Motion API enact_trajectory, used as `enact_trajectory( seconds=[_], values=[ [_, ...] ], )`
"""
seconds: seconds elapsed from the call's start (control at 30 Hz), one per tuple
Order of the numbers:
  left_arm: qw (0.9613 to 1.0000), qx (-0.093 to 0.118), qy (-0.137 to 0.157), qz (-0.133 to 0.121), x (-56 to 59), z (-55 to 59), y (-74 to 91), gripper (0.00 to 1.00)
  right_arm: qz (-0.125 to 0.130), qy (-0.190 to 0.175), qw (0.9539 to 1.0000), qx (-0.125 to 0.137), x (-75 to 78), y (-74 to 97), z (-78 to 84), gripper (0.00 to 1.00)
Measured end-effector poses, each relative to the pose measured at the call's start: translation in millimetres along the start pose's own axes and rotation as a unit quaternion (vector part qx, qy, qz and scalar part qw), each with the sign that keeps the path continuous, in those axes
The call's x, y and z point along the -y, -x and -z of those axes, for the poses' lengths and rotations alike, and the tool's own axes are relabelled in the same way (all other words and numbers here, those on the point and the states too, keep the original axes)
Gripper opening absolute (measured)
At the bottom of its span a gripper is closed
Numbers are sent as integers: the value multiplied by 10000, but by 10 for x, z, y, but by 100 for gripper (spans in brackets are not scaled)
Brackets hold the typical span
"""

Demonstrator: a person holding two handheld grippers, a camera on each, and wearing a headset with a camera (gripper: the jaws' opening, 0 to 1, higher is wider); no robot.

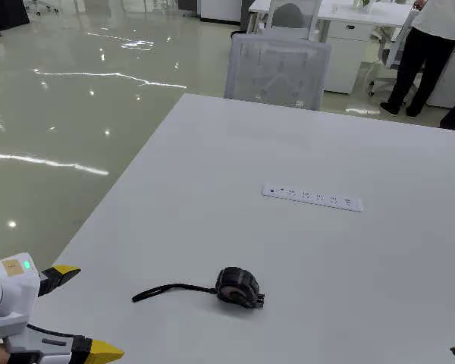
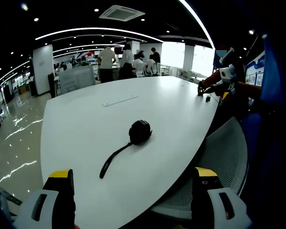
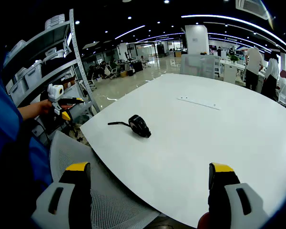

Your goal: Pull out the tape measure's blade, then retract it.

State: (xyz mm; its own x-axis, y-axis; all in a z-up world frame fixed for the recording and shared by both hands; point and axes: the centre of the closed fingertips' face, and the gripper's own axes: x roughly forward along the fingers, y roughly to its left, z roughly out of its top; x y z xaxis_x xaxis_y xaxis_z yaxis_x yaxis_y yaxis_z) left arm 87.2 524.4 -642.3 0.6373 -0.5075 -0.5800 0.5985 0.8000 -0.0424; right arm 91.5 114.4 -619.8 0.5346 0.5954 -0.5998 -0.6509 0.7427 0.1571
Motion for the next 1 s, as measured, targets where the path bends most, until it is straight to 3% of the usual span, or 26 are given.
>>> enact_trajectory(
  seconds=[0.5, 1.0],
  values=[
    [10000, -23, -31, 30, 1, -35, -90, 100, -51, 29, 10000, -51, 32, -43, 12, 98],
    [9996, -71, -139, 220, 56, -88, -319, 100, -162, 120, 9997, -151, 41, -223, -30, 96]
  ],
)
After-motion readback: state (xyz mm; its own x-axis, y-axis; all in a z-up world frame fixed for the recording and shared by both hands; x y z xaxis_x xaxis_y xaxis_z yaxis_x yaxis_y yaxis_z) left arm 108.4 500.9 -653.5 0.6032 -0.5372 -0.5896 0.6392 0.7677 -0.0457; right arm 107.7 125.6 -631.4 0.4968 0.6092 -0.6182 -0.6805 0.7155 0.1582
